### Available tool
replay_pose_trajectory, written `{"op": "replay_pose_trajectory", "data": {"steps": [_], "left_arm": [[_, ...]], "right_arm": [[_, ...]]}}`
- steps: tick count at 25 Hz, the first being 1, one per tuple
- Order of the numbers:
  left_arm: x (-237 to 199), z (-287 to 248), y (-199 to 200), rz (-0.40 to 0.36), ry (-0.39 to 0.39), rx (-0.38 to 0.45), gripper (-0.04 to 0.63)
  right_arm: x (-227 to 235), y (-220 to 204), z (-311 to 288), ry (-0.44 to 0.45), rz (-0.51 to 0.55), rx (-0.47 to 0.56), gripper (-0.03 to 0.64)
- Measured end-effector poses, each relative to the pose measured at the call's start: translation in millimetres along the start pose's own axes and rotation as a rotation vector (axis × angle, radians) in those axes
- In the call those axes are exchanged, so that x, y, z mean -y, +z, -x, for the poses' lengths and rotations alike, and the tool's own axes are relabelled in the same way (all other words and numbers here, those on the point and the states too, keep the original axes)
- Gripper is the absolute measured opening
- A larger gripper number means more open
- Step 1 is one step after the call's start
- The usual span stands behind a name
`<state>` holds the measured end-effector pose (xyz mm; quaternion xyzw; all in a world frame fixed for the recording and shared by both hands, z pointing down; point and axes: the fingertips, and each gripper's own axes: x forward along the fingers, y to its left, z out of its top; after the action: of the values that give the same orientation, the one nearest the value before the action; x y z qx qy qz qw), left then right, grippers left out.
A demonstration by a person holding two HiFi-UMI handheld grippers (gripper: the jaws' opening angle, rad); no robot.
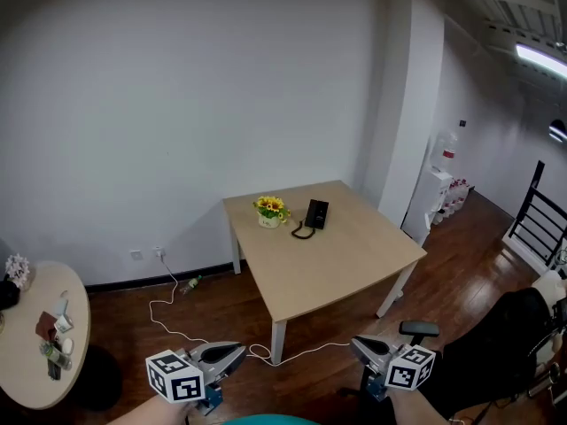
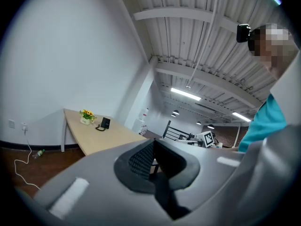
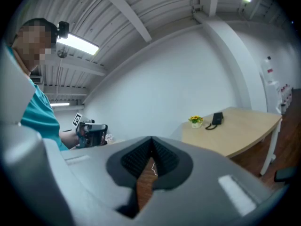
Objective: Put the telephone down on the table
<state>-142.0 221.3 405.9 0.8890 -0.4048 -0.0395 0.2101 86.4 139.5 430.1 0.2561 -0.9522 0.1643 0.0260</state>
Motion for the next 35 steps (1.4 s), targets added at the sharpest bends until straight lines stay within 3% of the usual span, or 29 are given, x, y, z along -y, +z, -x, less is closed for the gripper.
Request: {"op": "replay_pose_trajectory", "data": {"steps": [5,10,15,18,24,35], "left_arm": [[-12,78,-17,0.004,-0.003,-0.031,0.005],[-5,110,-32,-0.009,0.006,-0.058,0.005],[44,95,-48,-0.008,-0.02,0.0,0.005],[60,76,-60,0.035,-0.005,0.033,0.005],[91,46,-66,0.024,-0.024,0.046,0.005],[100,39,-64,-0.004,-0.044,0.035,0.005]], "right_arm": [[-58,-13,-25,-0.015,-0.016,0.018,0.002],[-105,-31,-31,0.013,-0.035,0.027,0.002],[-117,-43,11,0.048,-0.052,0.031,0.002],[-108,-57,44,0.044,-0.079,0.01,0.002],[-93,-62,86,0.021,-0.05,-0.019,0.0],[-104,-61,93,0.053,-0.012,-0.026,0.0]]}}
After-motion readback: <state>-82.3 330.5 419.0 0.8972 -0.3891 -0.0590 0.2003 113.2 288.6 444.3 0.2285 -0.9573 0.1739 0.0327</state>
